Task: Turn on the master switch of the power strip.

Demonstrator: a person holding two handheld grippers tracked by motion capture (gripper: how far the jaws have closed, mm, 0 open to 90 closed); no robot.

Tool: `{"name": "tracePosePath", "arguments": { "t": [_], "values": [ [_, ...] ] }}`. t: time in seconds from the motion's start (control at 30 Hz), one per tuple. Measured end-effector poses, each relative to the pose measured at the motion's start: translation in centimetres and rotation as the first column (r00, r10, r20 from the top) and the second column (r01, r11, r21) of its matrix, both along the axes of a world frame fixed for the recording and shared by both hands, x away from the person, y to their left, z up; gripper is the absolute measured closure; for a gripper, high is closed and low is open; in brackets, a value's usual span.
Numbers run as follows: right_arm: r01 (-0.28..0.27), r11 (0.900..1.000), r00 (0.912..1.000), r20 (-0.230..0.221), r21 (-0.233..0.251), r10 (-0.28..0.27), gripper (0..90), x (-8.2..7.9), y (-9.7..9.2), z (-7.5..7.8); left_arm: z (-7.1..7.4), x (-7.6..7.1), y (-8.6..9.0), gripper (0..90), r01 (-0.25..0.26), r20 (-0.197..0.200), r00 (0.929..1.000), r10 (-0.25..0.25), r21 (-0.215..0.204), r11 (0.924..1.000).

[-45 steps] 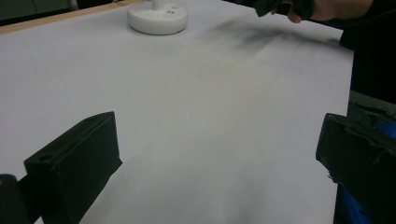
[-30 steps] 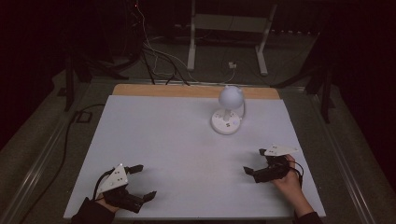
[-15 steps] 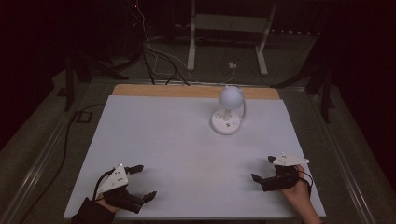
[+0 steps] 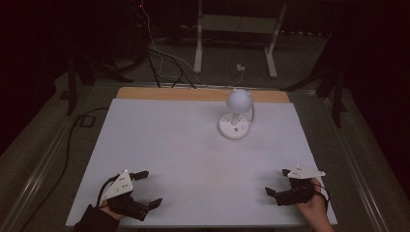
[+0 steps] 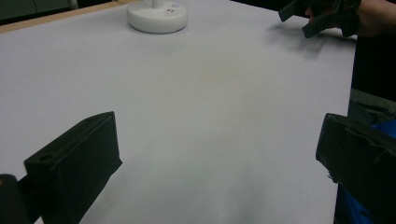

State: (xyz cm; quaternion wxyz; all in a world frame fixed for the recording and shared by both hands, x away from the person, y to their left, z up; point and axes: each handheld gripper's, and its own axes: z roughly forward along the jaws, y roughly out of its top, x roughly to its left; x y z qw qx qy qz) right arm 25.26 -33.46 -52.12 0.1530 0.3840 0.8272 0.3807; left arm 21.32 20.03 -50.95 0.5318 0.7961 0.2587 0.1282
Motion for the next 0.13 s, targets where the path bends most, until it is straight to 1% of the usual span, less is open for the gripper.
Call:
{"name": "tracePosePath", "arguments": {
  "t": [0.03,0.13],
  "values": [
    [0.002,1.0000,1.0000,-0.008,-0.001,-0.003,0.0,0.02,-0.04,-0.04,0.00,-0.01,-0.01,0.2,0.000,0.000,1.0000,0.000,0.002,1.0000],
    [0.006,1.0000,0.9999,-0.011,-0.006,-0.006,0.0,0.08,-0.12,-0.20,0.00,0.01,0.02,0.2,0.000,0.000,1.0000,0.000,0.001,1.0000]
  ]
}}
